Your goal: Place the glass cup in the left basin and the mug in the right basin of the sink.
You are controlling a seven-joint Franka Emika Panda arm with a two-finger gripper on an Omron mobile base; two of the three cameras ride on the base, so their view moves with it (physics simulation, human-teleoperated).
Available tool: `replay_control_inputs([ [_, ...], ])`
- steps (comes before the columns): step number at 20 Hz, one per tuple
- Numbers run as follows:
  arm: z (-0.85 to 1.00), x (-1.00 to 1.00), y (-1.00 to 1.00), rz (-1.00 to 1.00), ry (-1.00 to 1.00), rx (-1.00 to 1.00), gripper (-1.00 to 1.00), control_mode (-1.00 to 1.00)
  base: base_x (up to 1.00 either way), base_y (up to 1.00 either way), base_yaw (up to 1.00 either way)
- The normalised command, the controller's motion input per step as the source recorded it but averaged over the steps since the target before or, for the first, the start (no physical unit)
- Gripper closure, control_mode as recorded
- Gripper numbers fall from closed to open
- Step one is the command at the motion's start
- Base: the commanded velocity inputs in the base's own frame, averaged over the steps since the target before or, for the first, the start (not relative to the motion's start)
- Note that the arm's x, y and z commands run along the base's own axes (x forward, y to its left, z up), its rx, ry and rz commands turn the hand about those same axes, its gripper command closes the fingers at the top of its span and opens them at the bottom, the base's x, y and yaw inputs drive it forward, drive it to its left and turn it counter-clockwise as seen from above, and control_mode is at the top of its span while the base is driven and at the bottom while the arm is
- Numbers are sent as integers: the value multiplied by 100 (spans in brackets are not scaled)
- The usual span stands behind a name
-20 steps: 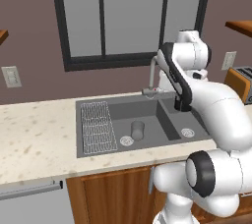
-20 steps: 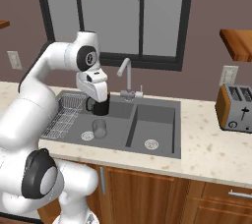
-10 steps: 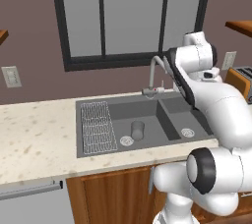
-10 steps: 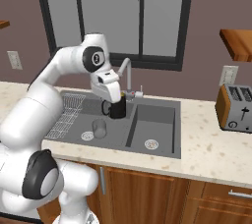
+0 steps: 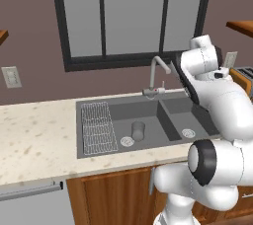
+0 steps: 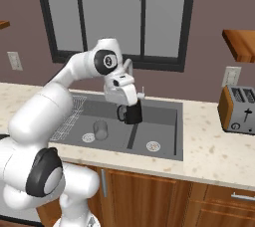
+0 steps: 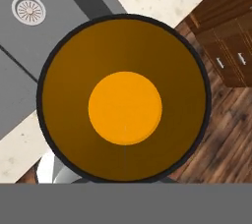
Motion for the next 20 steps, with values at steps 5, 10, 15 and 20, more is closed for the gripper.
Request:
replay_control_inputs([
  [5,-7,0,-43,11,2,1,100,-100,0,0,0],
  [10,-15,0,-45,21,0,14,100,-100,0,0,0],
  [15,-18,4,-31,23,0,20,100,-100,0,0,0],
  [20,-12,21,-14,25,0,22,100,-100,0,0,0],
])
